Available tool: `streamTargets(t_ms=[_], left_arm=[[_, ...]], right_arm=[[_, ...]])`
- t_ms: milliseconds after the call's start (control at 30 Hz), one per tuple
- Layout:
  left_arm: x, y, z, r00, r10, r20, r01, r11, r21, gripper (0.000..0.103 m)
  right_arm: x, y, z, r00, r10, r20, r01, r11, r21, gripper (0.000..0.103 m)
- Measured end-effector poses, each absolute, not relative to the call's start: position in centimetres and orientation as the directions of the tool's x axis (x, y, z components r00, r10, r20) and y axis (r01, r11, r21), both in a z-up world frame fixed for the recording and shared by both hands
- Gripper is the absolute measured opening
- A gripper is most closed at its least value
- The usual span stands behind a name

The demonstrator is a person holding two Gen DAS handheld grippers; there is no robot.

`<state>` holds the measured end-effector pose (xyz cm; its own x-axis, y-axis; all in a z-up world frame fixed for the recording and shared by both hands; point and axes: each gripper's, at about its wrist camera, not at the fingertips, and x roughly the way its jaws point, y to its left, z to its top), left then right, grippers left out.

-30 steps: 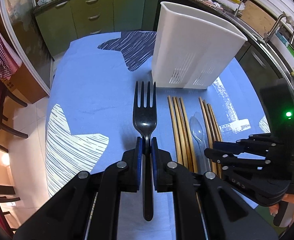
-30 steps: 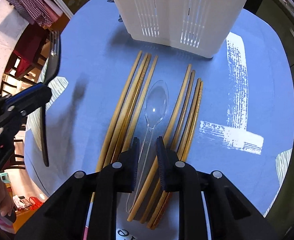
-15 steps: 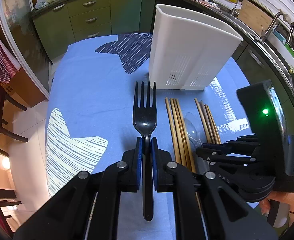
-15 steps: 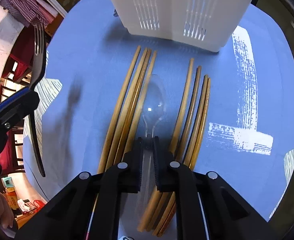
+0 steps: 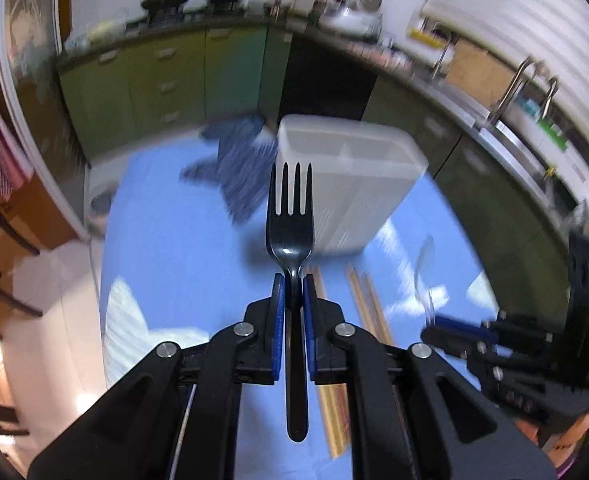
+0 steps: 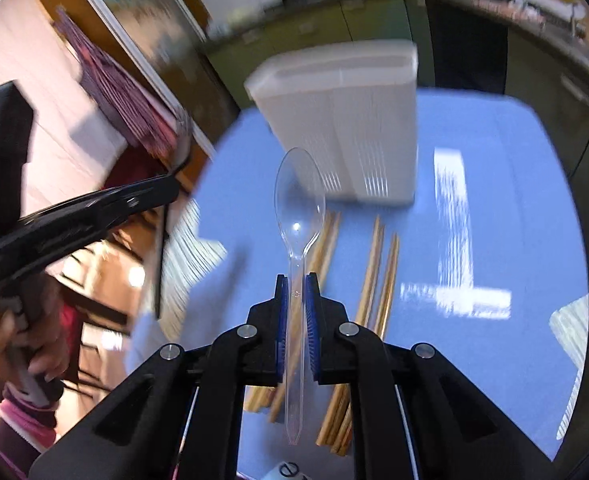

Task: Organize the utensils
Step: 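Drop the fork into the white caddy with the left tool while the right tool carries the spoon there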

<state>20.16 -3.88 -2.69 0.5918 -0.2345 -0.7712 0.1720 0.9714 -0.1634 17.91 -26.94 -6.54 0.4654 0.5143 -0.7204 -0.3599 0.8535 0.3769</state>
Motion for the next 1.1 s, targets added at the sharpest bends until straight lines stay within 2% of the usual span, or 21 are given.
streamTargets(t_ms=[133, 267, 433, 667, 1100], left_arm=[[21.9, -4.3, 1.4, 0.705, -0.278, -0.653, 0.198, 0.961, -0.195, 0.009], [24.5, -5.4, 3.8, 0.797, -0.303, -0.523, 0.233, 0.952, -0.197, 0.009], [27.9, -7.3, 4.4, 0.882, -0.276, -0.381, 0.241, 0.961, -0.137, 0.009], [31.6, -9.4, 1.8, 0.904, -0.232, -0.360, 0.212, 0.973, -0.095, 0.009], [31.5, -9.2, -2.1, 0.888, -0.212, -0.408, 0.207, 0.977, -0.056, 0.009]], right_arm=[[16.8, -28.5, -3.7, 0.567, 0.512, -0.645, -0.380, 0.857, 0.347, 0.010], [17.6, -28.8, -3.4, 0.572, 0.530, -0.626, -0.383, 0.848, 0.367, 0.010], [17.1, -29.4, -3.8, 0.573, 0.538, -0.618, -0.379, 0.843, 0.383, 0.010], [16.4, -30.7, -3.0, 0.620, 0.510, -0.597, -0.363, 0.860, 0.358, 0.010], [17.2, -32.2, 0.1, 0.743, 0.418, -0.524, -0.297, 0.906, 0.301, 0.010]])
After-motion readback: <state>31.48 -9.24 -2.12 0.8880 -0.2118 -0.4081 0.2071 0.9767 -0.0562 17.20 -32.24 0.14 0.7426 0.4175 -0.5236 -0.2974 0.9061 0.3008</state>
